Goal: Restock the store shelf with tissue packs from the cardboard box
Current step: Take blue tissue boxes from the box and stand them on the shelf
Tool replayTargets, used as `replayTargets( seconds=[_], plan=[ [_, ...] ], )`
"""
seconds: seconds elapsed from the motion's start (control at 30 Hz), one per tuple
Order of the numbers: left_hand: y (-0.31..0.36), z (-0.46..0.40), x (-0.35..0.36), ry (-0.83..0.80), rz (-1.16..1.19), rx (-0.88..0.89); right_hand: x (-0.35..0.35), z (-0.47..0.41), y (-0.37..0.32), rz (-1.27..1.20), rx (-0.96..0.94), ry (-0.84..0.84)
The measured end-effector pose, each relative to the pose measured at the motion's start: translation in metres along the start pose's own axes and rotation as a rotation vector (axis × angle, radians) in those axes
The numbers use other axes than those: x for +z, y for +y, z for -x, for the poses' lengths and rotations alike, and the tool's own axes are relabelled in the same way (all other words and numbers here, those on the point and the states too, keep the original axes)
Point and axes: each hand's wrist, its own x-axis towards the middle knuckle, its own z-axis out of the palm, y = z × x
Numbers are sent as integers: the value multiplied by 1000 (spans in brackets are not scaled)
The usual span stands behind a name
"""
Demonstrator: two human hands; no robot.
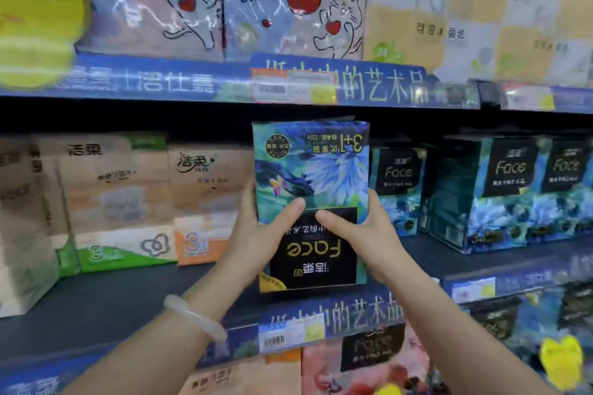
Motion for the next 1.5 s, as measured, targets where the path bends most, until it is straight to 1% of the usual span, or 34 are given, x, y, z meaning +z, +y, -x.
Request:
replayTargets(
  seconds=[0.13, 0.2, 0.3, 0.33, 0.37, 0.43, 0.5, 0.53, 0.57, 0.6, 0.67, 0.7, 0.73, 0.83, 0.9, 0.97, 1.0, 1.03, 1.1, 1.13, 1.17, 1.2, 1.23, 1.3, 1.33, 1.4, 1.47, 1.5],
  plan=[
    [-30, -33, 30, -27, -78, 33, -26, -36, 25, 46, 24, -12],
    [-49, -43, 39, -66, -133, 12, -34, -50, 43, 72, 71, -41],
    [-69, -45, 43, -201, -240, -96, -44, -62, 64, 81, 168, -134],
    [-73, -45, 42, -244, -271, -109, -48, -65, 67, 97, 185, -161],
    [-74, -46, 40, -281, -301, -122, -52, -69, 68, 128, 162, -172],
    [-78, -50, 31, -351, -354, -180, -56, -77, 54, 186, 30, -129],
    [-80, -51, 24, -449, -469, -279, -58, -89, 28, 213, -204, -30],
    [-80, -51, 22, -504, -528, -325, -58, -95, 12, 294, -334, -8],
    [-80, -50, 21, -545, -549, -353, -57, -102, -2, 432, -448, -18],
    [-82, -49, 21, -555, -532, -364, -55, -108, -13, 590, -515, -67],
    [-86, -47, 23, -473, -449, -356, -50, -114, -19, 802, -523, -194],
    [-87, -45, 25, -416, -397, -351, -49, -114, -15, 842, -524, -218],
    [-88, -44, 26, -371, -342, -349, -50, -115, -11, 843, -527, -206],
    [-88, -41, 25, -298, -213, -309, -68, -115, -3, 707, -513, -103],
    [-72, -44, 24, -206, -201, -244, -85, -118, 12, 601, -505, 24],
    [-50, -57, 18, -117, -206, -158, -98, -113, 36, 462, -394, 111],
    [-40, -65, 15, -87, -213, -114, -102, -108, 51, 392, -287, 93],
    [-30, -73, 14, -83, -244, -75, -106, -103, 68, 356, -151, 26],
    [-19, -80, 17, -128, -355, -62, -113, -93, 96, 406, 108, -196],
    [-19, -79, 19, -131, -406, -79, -115, -89, 105, 434, 187, -299],
    [-22, -76, 22, -105, -428, -102, -117, -87, 109, 442, 211, -356],
    [-26, -73, 24, -74, -410, -124, -118, -86, 108, 420, 188, -360],
    [-32, -70, 22, -57, -365, -133, -117, -86, 102, 374, 128, -329],
    [-46, -66, 15, -54, -256, -176, -111, -88, 79, 359, -38, -252],
    [-52, -64, 10, -65, -229, -225, -106, -89, 65, 429, -125, -234],
    [-61, -56, 7, -144, -252, -336, -94, -97, 42, 695, -302, -254],
    [-68, -47, 9, -256, -272, -405, -77, -105, 30, 1000, -381, -382],
    [-72, -45, 10, -267, -266, -409, -69, -107, 29, 1108, -387, -450]
  ],
)
